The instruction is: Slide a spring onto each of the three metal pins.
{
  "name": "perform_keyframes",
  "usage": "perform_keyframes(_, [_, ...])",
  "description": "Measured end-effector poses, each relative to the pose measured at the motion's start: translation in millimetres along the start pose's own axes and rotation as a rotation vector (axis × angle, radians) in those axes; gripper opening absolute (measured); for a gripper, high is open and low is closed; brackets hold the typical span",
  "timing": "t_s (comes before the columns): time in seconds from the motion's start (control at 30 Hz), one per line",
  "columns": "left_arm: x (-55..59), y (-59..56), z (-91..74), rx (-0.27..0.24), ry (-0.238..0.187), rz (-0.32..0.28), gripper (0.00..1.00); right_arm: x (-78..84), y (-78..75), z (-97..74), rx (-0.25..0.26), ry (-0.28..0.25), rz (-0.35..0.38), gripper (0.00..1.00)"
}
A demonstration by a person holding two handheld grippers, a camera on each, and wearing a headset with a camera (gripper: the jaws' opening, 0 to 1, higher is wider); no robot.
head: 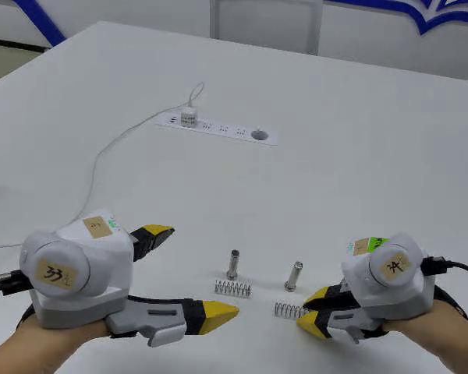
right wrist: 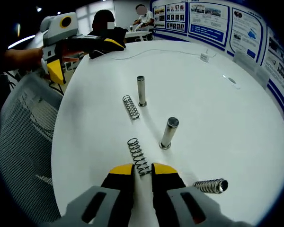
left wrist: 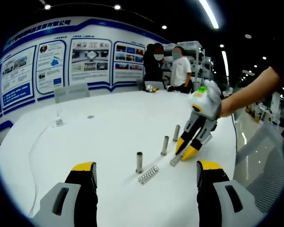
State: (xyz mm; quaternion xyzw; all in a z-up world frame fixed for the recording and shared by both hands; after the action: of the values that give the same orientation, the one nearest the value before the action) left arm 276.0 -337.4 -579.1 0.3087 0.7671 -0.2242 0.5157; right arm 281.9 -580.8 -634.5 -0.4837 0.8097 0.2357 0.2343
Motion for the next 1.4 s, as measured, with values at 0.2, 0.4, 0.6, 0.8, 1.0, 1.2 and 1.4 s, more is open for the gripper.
perform_keyframes(0.2, [-7.4,-0.6,-0.3,0.000,-0.031,-0.014,0.87,0.5,5.0,1.0,0.001,0.008,-0.010,0.13])
perform_keyframes(0.4, [-9.4,-2.0,-1.0,0.007,-0.033,-0.005,0.86,0.7,9.5,1.0,0.037,0.011,-0.036,0.12])
perform_keyframes(0.6, [-9.5,-5.0,-2.2,0.023,-0.021,0.016,0.85,0.4,12.6,0.1,0.055,0.026,-0.056,0.11])
perform_keyframes(0.8, [-10.1,-8.7,-3.5,0.042,-0.014,0.031,0.83,-3.3,12.2,-8.7,0.068,0.010,-0.048,0.11])
perform_keyframes(1.0, [-11.4,-11.8,-0.4,0.059,0.000,0.056,0.81,-7.6,10.3,-23.4,0.065,-0.035,-0.024,0.11])
perform_keyframes(1.2, [-14.2,-18.9,6.0,0.099,0.017,0.099,0.78,-14.0,11.5,-39.3,0.063,-0.088,-0.009,0.10])
perform_keyframes(1.4, [-22.6,-29.0,14.1,0.156,0.013,0.147,0.72,-27.3,21.8,-58.7,0.045,-0.098,-0.079,0.10])
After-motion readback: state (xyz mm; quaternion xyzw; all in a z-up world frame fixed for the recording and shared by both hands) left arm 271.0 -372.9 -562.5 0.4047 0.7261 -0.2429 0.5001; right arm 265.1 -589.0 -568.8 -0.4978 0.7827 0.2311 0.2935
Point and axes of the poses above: the centre of the closed fingertips' face, and the gripper's own axes: z roughly forward along the fingers, y roughly to its left, x roughly out of its underside, the point moved 9 cm from there along -z, roughly backward along the fingers, and after that the axes turned 9 degrees about -x, right-handed, at the moved point
